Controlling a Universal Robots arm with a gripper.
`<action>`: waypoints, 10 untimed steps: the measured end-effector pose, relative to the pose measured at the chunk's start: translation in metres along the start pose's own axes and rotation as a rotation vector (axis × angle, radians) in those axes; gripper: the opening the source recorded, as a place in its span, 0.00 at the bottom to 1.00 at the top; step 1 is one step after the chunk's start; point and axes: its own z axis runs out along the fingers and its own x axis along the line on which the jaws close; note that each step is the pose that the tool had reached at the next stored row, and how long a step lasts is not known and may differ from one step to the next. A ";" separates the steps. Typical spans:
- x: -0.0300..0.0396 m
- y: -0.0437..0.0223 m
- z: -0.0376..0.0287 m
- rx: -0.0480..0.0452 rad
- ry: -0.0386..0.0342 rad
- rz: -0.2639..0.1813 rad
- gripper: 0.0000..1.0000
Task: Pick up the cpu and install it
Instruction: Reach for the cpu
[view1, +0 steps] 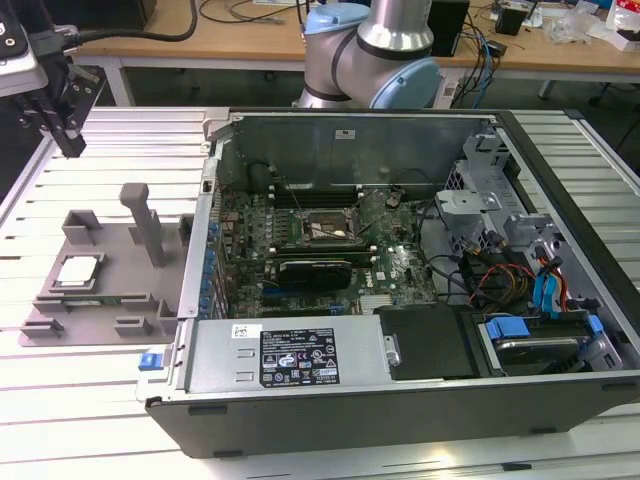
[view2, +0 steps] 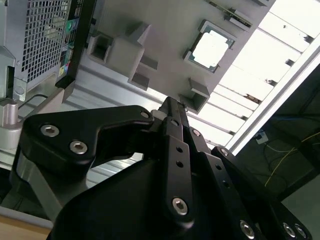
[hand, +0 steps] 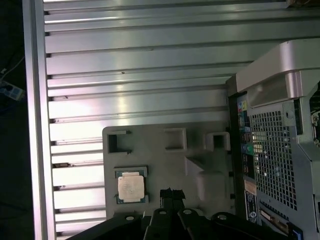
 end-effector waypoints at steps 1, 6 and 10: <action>0.0008 -0.0001 0.0005 0.0000 0.0000 0.000 0.11; 0.0063 -0.0007 0.0047 0.0000 0.0000 0.000 0.11; 0.0087 -0.0012 0.0122 0.0000 0.0001 0.000 0.11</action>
